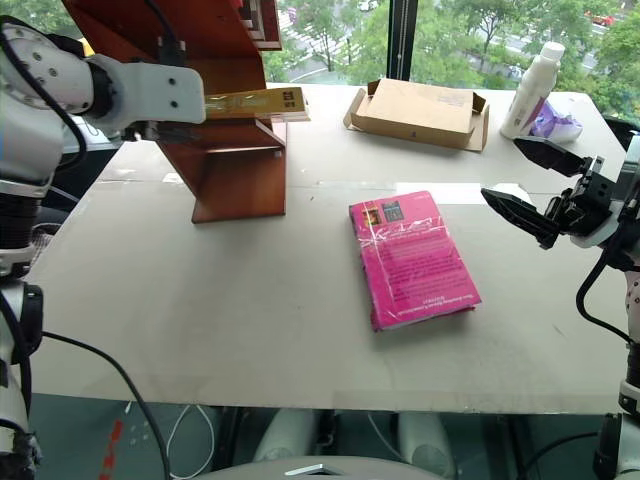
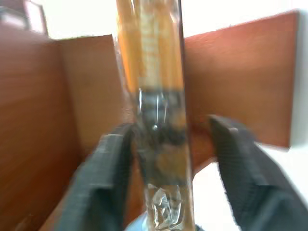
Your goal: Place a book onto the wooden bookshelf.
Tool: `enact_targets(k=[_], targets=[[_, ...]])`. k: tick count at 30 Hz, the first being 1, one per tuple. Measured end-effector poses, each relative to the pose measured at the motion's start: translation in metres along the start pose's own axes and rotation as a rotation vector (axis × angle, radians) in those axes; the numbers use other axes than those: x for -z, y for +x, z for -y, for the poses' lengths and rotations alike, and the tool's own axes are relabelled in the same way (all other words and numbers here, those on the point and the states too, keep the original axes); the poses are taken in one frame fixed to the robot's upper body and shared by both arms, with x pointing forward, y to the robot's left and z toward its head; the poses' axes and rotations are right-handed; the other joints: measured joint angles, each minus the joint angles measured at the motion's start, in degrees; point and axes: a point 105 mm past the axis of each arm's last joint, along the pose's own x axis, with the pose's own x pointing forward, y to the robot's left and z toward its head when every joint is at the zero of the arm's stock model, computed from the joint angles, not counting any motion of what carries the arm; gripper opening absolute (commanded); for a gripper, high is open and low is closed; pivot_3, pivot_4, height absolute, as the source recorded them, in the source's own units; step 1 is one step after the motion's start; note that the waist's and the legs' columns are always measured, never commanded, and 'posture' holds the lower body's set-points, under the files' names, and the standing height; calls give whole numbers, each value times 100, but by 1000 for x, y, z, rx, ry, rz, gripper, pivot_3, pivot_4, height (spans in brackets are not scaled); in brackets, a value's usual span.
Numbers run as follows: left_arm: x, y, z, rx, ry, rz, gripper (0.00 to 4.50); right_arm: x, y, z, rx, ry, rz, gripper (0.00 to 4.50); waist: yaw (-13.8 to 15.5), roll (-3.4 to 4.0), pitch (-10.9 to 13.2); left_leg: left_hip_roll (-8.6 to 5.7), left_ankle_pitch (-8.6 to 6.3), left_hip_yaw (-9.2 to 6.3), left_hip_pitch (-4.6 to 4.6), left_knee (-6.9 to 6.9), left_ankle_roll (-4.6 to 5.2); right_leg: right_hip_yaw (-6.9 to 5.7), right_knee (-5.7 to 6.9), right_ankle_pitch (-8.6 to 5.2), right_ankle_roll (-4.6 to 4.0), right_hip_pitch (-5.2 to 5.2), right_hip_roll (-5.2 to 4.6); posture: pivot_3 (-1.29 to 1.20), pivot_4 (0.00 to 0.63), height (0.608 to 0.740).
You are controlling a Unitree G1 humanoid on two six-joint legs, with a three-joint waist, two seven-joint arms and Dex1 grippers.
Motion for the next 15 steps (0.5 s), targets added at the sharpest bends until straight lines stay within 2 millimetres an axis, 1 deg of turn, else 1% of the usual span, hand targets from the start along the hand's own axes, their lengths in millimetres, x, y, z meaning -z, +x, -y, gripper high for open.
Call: enact_targets(k=[2, 4, 7, 9, 11, 13, 15], targets=[[-7, -11, -6, -8, -31, 26, 3259, -1, 0, 0, 1, 3, -3, 4500, -16, 0, 0, -1, -1, 3, -60, 14, 1, 6, -2, 2, 4, -56, 0, 0, 150, 740], [-14, -21, -7, -6, -75, 73, 3259, 0, 0, 1, 2, 10, -9, 4500, -16, 0, 0, -2, -1, 8, -83, 14, 0, 12, 0, -2, 11, -81, -4, 0, 150, 740], [-23, -48, -7, -6, -169, 180, 3259, -1, -1, 1, 0, 12, -17, 4500, -15, 0, 0, -1, 12, 0, -145, 14, -21, 2, 3, -3, 13, -139, -4, 0, 150, 740], [-35, -71, 0, 29, -286, 317, 3259, 0, -3, 1, 1, 16, -28, 4500, -11, -1, 1, 1, 13, -4, -157, 14, -24, -2, 2, -5, 14, -148, -4, 0, 150, 740], [-49, -91, 8, 53, -359, 429, 3259, 0, -4, 1, 2, 21, -38, 4500, -8, -1, 0, -2, 10, -4, -151, 13, -19, -4, 2, -6, 17, -144, -8, 0, 150, 740], [-62, -102, 19, 105, -406, 521, 3259, 1, -7, 1, 4, 32, -48, 4500, 12, -2, 1, -5, 0, -14, -145, 22, -1, -14, 5, -7, 17, -130, -11, 0, 150, 740], [-82, -106, 32, 185, -489, 657, 3259, 1, -10, 1, 12, 40, -50, 4500, 33, -2, 2, -5, -2, -35, -141, 52, 2, -35, 6, -9, 21, -104, -11, 0, 150, 740]])
